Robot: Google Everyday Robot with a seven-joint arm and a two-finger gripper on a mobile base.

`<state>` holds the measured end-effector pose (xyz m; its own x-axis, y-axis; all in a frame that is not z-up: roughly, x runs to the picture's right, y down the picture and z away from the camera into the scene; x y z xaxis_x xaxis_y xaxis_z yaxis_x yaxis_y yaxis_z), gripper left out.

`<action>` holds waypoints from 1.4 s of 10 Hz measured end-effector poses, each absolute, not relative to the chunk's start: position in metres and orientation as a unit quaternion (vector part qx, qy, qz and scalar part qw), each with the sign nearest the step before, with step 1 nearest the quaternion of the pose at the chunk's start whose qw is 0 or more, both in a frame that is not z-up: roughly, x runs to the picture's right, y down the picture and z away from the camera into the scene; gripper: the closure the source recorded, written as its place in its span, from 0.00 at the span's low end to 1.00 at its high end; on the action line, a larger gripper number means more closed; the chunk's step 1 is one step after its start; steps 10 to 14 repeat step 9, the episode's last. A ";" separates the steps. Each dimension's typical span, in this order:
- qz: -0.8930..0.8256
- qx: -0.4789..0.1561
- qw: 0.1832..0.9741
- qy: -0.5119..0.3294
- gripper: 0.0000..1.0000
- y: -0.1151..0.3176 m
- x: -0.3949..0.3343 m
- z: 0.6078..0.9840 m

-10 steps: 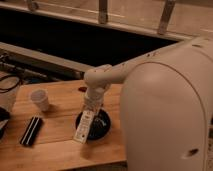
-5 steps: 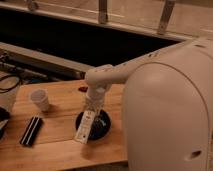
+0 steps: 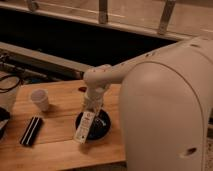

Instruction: Place the bottle in the ceramic bowl

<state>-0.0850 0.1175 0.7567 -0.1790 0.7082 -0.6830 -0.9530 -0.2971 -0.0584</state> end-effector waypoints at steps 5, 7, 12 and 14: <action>0.740 -0.313 0.562 0.197 0.41 0.119 -0.089 0.759; 0.738 -0.314 0.565 0.196 0.19 0.119 -0.093 0.759; 0.737 -0.314 0.565 0.196 0.09 0.119 -0.093 0.759; 0.737 -0.314 0.565 0.196 0.09 0.119 -0.093 0.759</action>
